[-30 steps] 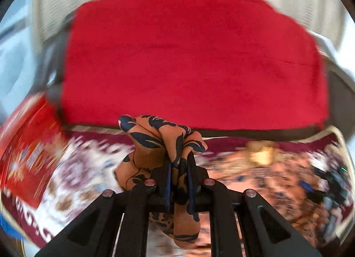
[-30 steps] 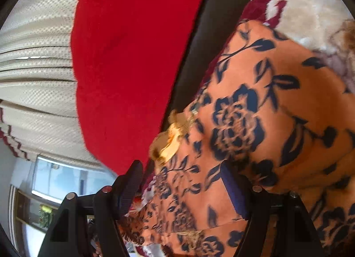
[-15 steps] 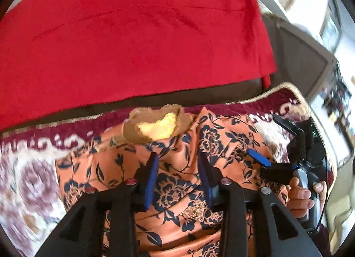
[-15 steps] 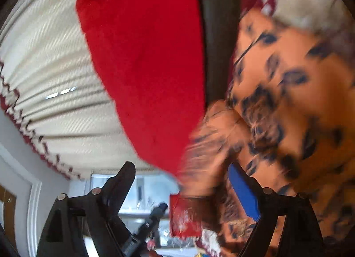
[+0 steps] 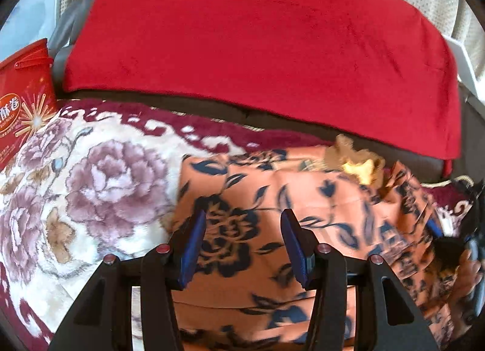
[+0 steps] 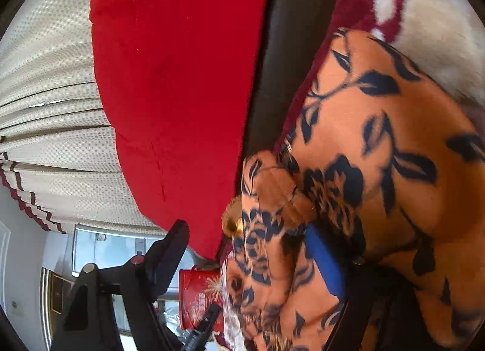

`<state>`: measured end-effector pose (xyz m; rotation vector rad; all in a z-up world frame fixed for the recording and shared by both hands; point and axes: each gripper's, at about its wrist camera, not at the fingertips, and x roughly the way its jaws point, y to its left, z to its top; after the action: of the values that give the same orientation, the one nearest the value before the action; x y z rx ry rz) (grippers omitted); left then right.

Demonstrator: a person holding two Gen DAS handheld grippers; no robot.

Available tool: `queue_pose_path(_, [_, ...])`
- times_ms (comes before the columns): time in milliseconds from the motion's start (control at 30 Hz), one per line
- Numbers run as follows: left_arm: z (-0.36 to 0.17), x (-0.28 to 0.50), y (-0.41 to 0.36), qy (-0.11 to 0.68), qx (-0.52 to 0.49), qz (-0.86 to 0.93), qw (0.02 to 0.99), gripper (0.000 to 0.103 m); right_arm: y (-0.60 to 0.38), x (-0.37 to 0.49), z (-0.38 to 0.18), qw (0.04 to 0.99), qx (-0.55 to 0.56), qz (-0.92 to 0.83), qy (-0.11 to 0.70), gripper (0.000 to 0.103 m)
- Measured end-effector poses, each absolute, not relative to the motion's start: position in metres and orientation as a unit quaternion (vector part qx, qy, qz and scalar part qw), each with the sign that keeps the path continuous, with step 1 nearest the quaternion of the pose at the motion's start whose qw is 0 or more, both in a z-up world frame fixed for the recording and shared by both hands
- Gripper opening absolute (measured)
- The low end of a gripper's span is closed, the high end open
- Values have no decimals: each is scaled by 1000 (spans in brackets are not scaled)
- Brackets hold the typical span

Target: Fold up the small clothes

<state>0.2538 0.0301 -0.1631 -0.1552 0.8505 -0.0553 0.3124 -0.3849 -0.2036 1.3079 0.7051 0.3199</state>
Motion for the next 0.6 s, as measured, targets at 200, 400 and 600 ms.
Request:
queue_pose_path(200, [-185, 259, 46, 434, -67, 0, 899, 52, -372, 321, -192, 735, 560, 88, 372, 56])
queue_pose_path(400, [-189, 259, 41, 443, -65, 0, 894, 52, -349, 332, -187, 753, 524, 79, 389, 56])
queue_pose_path(600, [-187, 254, 38, 437, -56, -7, 897, 52, -343, 347, -187, 784, 530, 91, 312, 55])
